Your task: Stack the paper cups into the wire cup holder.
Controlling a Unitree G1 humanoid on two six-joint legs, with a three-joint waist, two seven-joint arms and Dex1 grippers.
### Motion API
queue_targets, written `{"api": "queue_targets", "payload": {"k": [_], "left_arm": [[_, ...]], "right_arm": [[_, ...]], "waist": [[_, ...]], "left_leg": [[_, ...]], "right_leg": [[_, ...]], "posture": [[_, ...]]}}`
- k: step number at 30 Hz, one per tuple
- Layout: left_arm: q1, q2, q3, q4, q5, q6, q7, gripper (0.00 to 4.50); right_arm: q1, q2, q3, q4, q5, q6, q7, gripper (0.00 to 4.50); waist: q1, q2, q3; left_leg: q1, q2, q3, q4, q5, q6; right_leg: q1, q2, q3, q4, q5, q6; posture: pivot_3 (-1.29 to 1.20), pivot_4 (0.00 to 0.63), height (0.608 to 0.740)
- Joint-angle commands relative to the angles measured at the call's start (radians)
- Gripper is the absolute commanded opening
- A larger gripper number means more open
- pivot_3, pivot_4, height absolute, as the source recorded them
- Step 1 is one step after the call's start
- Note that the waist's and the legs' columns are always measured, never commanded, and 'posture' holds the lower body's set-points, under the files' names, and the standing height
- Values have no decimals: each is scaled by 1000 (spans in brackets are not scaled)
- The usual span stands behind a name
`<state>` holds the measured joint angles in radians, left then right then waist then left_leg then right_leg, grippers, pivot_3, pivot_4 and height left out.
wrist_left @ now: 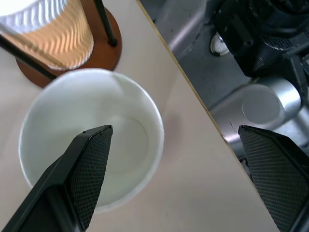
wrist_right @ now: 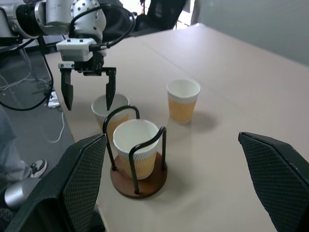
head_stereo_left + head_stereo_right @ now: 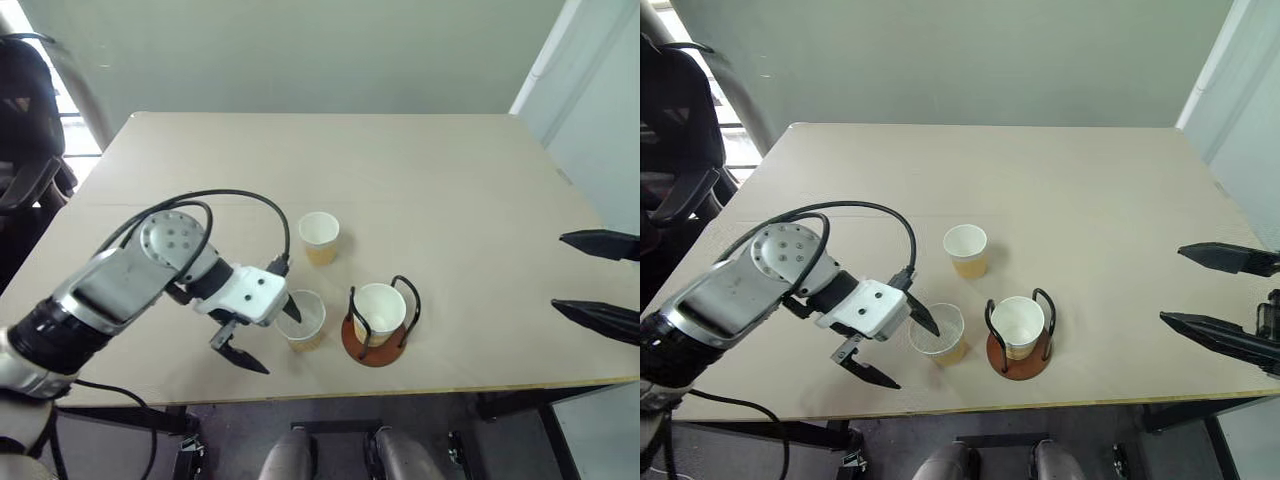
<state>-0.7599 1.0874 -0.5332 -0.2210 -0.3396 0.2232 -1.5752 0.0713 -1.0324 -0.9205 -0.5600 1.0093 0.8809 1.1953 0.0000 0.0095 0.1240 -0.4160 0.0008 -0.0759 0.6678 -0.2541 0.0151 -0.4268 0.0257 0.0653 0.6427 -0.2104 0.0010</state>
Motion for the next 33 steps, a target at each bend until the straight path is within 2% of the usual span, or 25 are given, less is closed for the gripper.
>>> {"api": "queue_targets", "payload": {"k": [1, 2, 12, 13, 19, 23, 27, 31, 33], "left_arm": [[-21, 12, 4, 6, -19, -11, -39, 4079], [-17, 16, -1, 8, -19, -22, -39, 3905], [-1, 14, -13, 45, 23, -73, -39, 258], [0, 12, -12, 50, 28, -77, -39, 36], [-6, 4, 18, 77, 33, -81, -39, 36], [-39, 8, 45, 91, -16, -65, -39, 36], [-155, 10, 86, 156, -116, -33, -39, 36], [-321, -24, 62, 312, -138, -91, -39, 36], [-420, -76, 38, 405, -125, -141, -39, 36]], "right_arm": [[2, -20, -18, -27, 15, -15, -27, 4500], [3, -22, -17, -33, 17, -14, -34, 4500], [13, -33, -14, -60, 26, -20, -66, 4500], [13, -34, -12, -60, 25, -22, -68, 4500], [13, -49, -9, -47, 17, -34, -59, 4500], [33, -67, -32, -17, -15, -54, -16, 4500], [51, -78, -63, 15, -42, -76, 30, 4500], [47, -84, -70, 18, -55, -88, 30, 4500], [40, -85, -95, 14, -35, -81, 28, 4500]], "waist": [[0, 0, 0], [0, 0, 0], [1, 0, 0], [1, 0, 0], [1, 0, 0], [1, 0, 0], [3, 0, 0], [9, 0, 0], [11, 0, 0]], "left_leg": [[0, 0, 0, 0, 0, 0], [0, 0, 0, 0, 0, 0], [0, 0, 0, 1, 1, 1], [0, 0, 0, 1, 1, 1], [1, 0, 0, 1, 1, 2], [0, 0, 0, 1, 2, 2], [-1, 0, 0, 3, 2, 2], [-2, -1, -1, 5, 2, 2], [-2, -1, 0, 5, 1, 3]], "right_leg": [[0, 0, 0, 0, 1, 1], [0, 0, 0, 0, 1, 1], [1, 0, 0, 0, 0, 1], [1, 0, 0, 0, 0, 1], [2, 0, 0, 0, 0, 0], [2, 0, 0, 0, 0, 0], [1, 0, 0, 0, 0, 0], [1, 0, 0, -1, -1, 0], [2, 0, 0, -1, -1, -1]], "posture": [[0, 150, 740], [0, 150, 740], [0, 150, 740], [0, 150, 740], [0, 150, 740], [0, 150, 740], [0, 150, 740], [0, 150, 740], [0, 150, 740]]}}
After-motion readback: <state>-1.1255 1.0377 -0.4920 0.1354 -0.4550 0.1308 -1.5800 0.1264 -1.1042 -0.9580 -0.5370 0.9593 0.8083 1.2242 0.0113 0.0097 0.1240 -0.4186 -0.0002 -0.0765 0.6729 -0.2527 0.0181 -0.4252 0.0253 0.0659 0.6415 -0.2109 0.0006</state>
